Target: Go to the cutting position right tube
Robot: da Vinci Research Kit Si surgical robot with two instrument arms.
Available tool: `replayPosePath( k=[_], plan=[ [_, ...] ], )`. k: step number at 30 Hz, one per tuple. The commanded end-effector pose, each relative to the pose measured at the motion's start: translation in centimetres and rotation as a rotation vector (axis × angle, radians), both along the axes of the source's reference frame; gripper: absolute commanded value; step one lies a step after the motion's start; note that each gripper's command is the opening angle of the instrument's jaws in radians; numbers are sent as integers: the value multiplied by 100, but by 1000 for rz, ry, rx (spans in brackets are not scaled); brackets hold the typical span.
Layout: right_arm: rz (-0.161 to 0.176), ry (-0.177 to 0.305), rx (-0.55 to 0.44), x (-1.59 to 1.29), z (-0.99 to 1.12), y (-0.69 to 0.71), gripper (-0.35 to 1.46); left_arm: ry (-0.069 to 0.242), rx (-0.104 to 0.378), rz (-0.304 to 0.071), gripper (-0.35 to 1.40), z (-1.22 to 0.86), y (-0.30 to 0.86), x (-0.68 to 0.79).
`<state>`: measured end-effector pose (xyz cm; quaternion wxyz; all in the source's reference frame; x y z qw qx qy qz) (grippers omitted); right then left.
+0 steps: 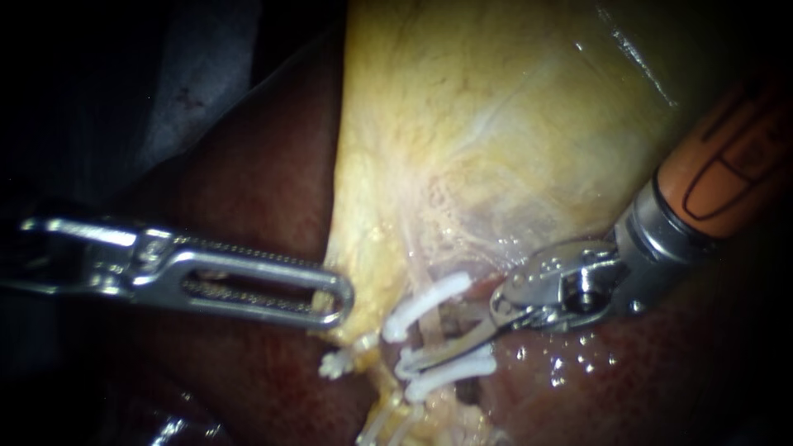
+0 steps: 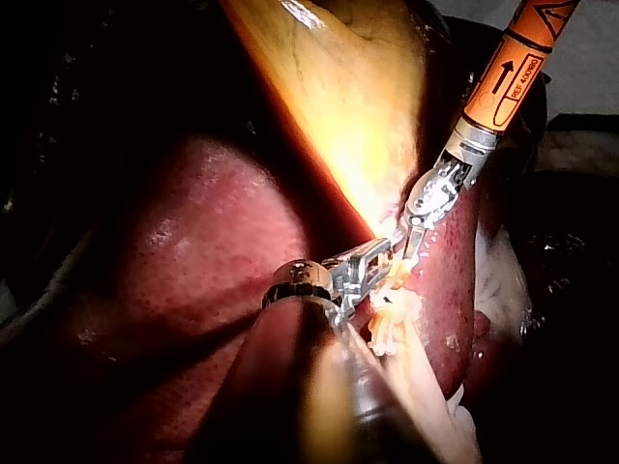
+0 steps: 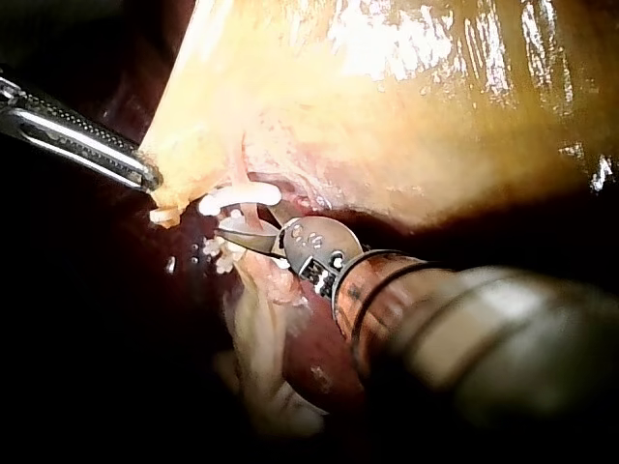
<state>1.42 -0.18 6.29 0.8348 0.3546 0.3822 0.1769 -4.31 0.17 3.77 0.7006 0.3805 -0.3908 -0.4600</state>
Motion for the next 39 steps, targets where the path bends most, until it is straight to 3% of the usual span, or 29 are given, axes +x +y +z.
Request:
replayPosePath(
  k=[1, 16, 39],
  plan=[
    [0, 0, -1, 0, 0, 0, 44, 0, 0, 0, -35, 0, 0, 0],
    [-2, -2, -1, 0, 1, 1, 23, 0, -1, 0, -35, 3, 0, 0],
    [-4, -4, -2, 0, 1, 1, 18, 0, -2, 0, -35, 3, 0, 0]
  ],
)
